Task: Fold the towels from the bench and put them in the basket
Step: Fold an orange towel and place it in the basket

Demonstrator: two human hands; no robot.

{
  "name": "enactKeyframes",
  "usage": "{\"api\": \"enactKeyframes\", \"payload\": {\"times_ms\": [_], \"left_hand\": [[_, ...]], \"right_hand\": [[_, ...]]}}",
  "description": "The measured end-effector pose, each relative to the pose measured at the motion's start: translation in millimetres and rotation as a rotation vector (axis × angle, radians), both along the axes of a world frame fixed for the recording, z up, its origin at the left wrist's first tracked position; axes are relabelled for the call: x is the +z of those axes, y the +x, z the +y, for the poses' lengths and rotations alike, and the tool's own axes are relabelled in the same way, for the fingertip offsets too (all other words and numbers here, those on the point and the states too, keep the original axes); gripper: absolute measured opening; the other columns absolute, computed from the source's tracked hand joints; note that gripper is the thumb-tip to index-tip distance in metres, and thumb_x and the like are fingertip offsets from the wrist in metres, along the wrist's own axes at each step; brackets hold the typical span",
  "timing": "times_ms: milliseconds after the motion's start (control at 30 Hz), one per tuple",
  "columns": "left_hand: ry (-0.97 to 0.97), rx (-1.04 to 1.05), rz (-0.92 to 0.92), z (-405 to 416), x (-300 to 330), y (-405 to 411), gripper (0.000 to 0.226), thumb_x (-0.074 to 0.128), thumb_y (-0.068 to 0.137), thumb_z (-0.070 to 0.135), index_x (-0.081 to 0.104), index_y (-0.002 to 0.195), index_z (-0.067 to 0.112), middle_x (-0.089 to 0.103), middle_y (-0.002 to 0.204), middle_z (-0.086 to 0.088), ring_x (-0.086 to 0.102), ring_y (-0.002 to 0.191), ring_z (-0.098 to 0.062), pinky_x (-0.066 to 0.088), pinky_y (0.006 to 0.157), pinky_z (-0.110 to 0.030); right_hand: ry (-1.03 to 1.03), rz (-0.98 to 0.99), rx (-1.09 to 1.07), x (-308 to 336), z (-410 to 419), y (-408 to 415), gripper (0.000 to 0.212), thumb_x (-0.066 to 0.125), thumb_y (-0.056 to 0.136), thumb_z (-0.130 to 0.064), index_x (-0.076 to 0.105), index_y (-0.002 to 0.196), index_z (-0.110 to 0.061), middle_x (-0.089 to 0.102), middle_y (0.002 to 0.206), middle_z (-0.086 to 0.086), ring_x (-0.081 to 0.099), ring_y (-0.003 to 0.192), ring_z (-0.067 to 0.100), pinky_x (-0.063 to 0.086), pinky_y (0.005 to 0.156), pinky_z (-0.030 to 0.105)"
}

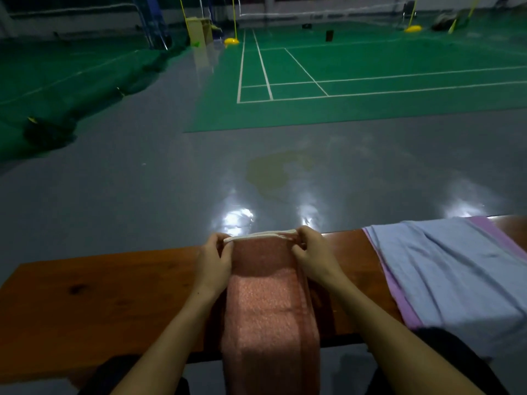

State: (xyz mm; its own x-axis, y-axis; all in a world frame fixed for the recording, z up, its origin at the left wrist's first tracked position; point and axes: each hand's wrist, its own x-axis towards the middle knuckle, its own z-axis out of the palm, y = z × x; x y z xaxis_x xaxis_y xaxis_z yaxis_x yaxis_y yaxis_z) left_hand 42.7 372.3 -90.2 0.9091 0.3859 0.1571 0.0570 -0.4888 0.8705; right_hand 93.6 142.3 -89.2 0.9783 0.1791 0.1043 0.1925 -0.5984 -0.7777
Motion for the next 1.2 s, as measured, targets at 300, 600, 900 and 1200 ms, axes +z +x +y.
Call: {"api": "enactKeyframes", "payload": {"times_ms": [300, 600, 900, 1200], "left_hand": [[-0.014, -0.004, 0.005, 2, -19, 35, 0.014, 0.054, 0.107, 0.012, 0.064, 0.116, 0.012, 0.069, 0.109, -0.002, 0.066, 0.105, -0.021, 0.048, 0.084, -0.03], [0.477, -0.306, 0.021, -11, -11, -22, 0.035, 0.054, 0.107, 0.026, 0.059, 0.142, 0.028, 0.051, 0.155, 0.004, 0.051, 0.139, -0.013, 0.046, 0.114, -0.034], [0.695, -0.449, 0.285, -26, -8, -70, 0.057, 0.033, 0.11, 0.052, 0.029, 0.163, 0.034, 0.035, 0.168, 0.008, 0.046, 0.146, -0.015, 0.046, 0.114, -0.04], [0.858, -0.423, 0.265, -34, -51, -46, 0.07, 0.002, 0.107, 0.055, -0.005, 0.167, 0.021, -0.02, 0.173, -0.001, -0.022, 0.159, -0.016, -0.01, 0.13, -0.039]], "right_hand": [[0.038, -0.003, -0.068, -18, 15, 34, 0.023, 0.063, 0.09, -0.004, 0.062, 0.104, -0.022, 0.07, 0.095, -0.004, 0.067, 0.09, 0.018, 0.058, 0.083, 0.044], [-0.297, -0.13, 0.114, 1, 17, -30, 0.06, 0.068, 0.098, -0.036, 0.043, 0.151, -0.026, 0.046, 0.148, 0.0, 0.047, 0.134, 0.019, 0.044, 0.114, 0.036], [-0.445, -0.037, 0.352, -20, 8, -91, 0.075, 0.051, 0.102, -0.056, 0.02, 0.163, -0.026, 0.033, 0.162, -0.001, 0.034, 0.144, 0.015, 0.036, 0.12, 0.035], [-0.709, -0.13, 0.307, -53, 16, -75, 0.069, 0.006, 0.107, -0.059, -0.008, 0.167, -0.029, -0.022, 0.173, 0.0, -0.029, 0.157, 0.019, -0.009, 0.13, 0.052]]}}
